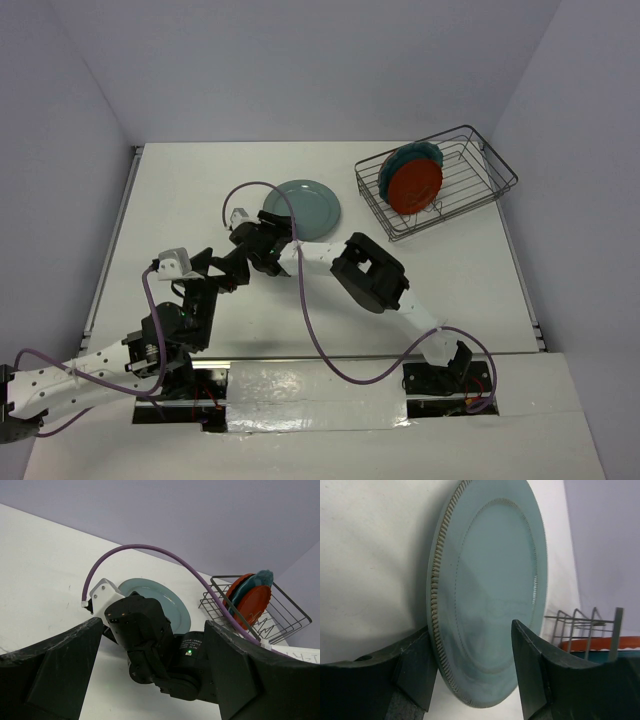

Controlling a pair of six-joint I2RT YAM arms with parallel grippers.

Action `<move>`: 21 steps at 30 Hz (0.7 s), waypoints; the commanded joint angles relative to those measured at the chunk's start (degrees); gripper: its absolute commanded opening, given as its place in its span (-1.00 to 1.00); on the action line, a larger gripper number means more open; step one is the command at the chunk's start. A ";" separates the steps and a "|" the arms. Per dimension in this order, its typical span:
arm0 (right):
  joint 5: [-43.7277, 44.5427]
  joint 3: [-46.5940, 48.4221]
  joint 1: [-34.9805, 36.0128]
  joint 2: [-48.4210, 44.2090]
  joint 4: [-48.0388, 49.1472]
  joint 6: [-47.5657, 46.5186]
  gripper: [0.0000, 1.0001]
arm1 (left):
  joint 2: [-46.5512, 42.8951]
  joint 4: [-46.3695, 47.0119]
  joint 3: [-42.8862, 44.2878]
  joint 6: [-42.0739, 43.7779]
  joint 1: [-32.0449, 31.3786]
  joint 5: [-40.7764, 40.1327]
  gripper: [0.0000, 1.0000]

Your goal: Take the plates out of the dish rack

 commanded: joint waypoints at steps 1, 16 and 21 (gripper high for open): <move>-5.37 2.91 0.95 -3.58 -6.81 7.39 0.28 | 0.45 2.99 0.96 0.73 -0.37 -0.38 0.90; -23.13 4.58 0.96 -11.84 -17.38 18.56 0.34 | 1.24 3.16 1.22 1.08 -0.37 -0.47 0.90; -23.93 2.57 1.04 -20.79 -18.52 22.78 0.28 | 1.59 3.95 1.05 1.87 -0.37 1.54 0.90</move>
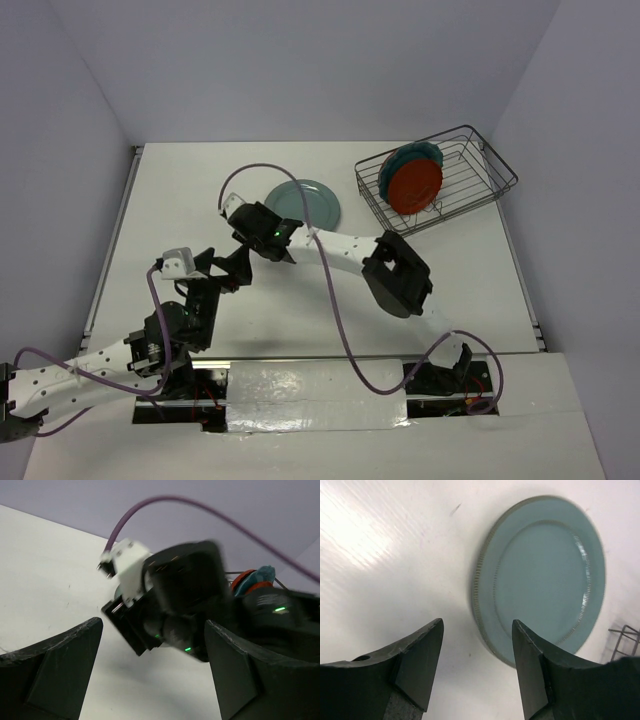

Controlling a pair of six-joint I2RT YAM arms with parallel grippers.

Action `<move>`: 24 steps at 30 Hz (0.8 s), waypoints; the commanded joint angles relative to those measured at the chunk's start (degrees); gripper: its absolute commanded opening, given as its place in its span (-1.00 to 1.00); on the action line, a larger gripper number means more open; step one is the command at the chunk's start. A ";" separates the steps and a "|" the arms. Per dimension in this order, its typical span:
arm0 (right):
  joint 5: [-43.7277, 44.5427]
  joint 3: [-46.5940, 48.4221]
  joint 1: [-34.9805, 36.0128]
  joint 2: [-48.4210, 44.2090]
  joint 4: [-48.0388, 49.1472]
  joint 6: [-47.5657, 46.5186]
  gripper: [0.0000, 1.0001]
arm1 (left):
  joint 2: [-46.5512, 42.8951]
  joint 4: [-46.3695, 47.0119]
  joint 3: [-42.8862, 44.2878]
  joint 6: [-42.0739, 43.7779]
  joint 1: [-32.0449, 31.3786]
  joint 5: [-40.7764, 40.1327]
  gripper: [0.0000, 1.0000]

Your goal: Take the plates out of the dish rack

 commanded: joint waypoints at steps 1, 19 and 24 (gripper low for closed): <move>-1.40 -0.61 0.26 -13.54 -0.58 5.90 0.27 | 0.72 4.24 0.87 1.98 -0.37 2.05 0.90; -12.56 -31.37 -29.36 -44.77 15.32 37.64 -0.13 | 12.76 7.23 3.24 4.53 -0.19 7.07 0.91; -8.70 -35.15 -33.04 -46.79 17.35 39.49 -0.14 | 12.76 7.58 3.07 4.79 -0.10 7.60 0.92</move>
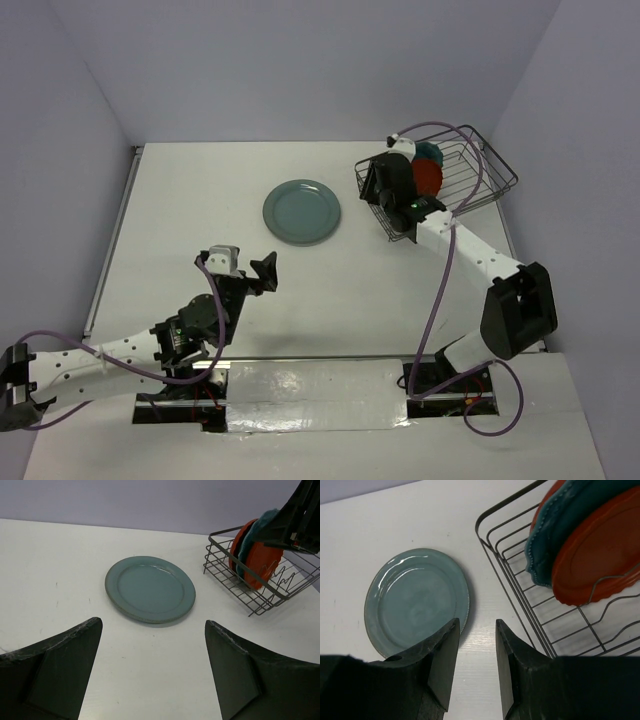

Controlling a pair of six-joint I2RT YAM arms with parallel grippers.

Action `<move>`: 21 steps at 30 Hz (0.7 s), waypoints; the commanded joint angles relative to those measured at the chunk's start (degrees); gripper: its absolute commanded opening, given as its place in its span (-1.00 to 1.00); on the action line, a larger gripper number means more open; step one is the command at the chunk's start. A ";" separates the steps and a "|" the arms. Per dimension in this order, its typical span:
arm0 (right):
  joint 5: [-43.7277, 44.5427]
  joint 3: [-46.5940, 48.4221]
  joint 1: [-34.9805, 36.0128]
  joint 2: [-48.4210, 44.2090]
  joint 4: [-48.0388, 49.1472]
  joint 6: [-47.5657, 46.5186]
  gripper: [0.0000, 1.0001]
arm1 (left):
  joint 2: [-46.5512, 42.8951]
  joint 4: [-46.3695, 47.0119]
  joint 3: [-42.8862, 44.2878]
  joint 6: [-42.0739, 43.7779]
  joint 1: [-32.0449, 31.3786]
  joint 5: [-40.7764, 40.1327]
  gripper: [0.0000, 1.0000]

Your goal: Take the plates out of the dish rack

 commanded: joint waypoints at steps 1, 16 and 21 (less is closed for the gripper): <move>1.65 -0.97 -2.13 -4.68 6.42 4.08 -0.16 | -0.55 3.58 2.32 0.97 -0.19 0.47 0.93; 0.77 -0.37 -12.24 -1.26 5.72 7.60 -0.21 | 0.94 3.05 3.11 0.88 -0.19 0.65 0.94; -0.63 0.78 -14.96 1.20 5.63 9.09 -0.20 | 0.68 3.58 2.76 1.23 -0.19 0.82 0.94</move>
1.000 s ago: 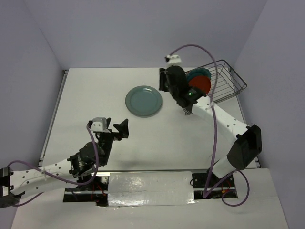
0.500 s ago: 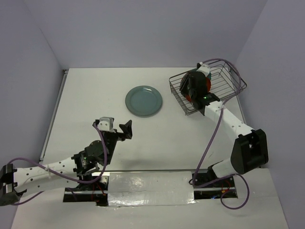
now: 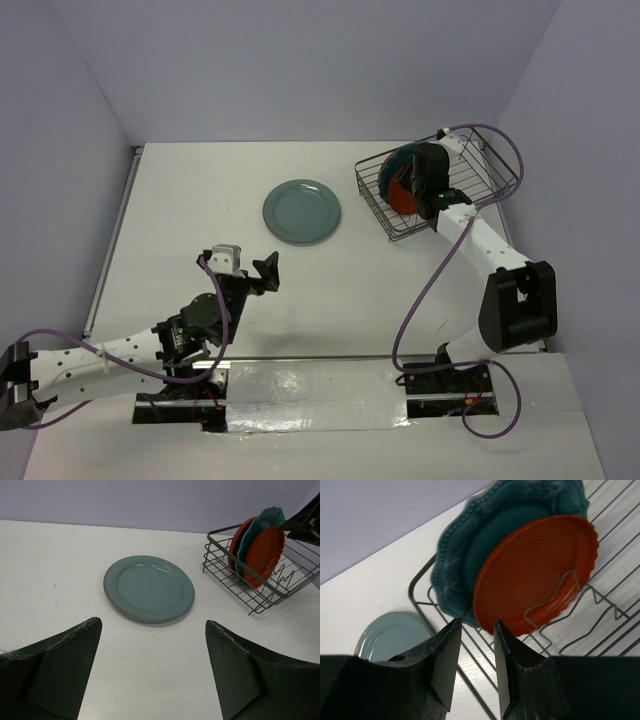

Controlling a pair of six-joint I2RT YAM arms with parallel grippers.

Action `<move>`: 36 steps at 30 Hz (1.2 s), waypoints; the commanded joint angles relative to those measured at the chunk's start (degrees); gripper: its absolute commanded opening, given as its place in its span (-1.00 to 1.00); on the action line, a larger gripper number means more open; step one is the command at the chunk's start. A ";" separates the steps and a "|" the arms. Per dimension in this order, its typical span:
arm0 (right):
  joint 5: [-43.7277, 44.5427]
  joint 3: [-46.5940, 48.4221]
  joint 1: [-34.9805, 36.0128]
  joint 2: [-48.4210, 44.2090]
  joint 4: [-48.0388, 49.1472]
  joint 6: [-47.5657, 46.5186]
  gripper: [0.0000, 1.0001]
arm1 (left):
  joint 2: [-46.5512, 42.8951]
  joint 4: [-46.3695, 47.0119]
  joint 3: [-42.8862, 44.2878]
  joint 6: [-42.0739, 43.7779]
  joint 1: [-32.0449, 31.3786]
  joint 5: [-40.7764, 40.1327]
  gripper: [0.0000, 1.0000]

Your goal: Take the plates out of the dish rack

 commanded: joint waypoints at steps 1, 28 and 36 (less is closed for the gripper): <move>-0.33 3.16 -1.67 1.51 0.84 1.93 -0.20 | -0.32 3.08 2.35 0.75 -0.19 0.28 0.94; -2.88 8.35 -3.79 12.59 3.92 5.53 -0.22 | 0.64 1.94 3.23 0.40 -0.19 1.07 0.94; -3.14 9.05 -4.31 13.38 3.75 5.18 -0.35 | 0.91 1.76 3.49 0.40 -0.10 1.24 0.94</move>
